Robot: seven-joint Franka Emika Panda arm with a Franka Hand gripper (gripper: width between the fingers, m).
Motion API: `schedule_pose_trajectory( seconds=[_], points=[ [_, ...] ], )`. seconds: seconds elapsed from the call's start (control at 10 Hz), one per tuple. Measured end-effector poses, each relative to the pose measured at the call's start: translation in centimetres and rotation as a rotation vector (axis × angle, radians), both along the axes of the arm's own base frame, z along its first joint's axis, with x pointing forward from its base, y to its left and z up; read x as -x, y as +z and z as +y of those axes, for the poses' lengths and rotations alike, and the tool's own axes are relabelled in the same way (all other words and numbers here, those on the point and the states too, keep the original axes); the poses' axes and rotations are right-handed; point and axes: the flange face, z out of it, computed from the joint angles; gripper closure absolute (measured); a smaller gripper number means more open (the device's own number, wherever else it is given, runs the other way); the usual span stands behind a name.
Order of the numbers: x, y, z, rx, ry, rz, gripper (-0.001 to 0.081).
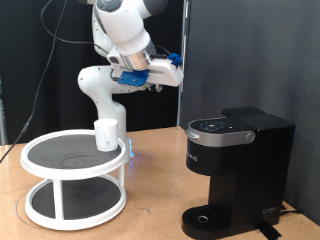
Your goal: Make a cup of coffee with the keurig machine
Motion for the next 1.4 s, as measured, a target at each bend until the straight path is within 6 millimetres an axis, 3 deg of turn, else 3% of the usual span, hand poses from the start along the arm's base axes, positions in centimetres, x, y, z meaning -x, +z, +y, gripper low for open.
schedule_pose_trajectory(
  seconds=[0.7,1.1,1.4],
  points=[
    [2.0,1.0,-3.4,0.031,0.322,0.068,0.0806],
    [3.5,1.3,-5.5,0.038,0.369,0.06,0.0806],
    [3.5,1.0,-6.0,0.033,0.462,0.033,0.0806]
  ],
)
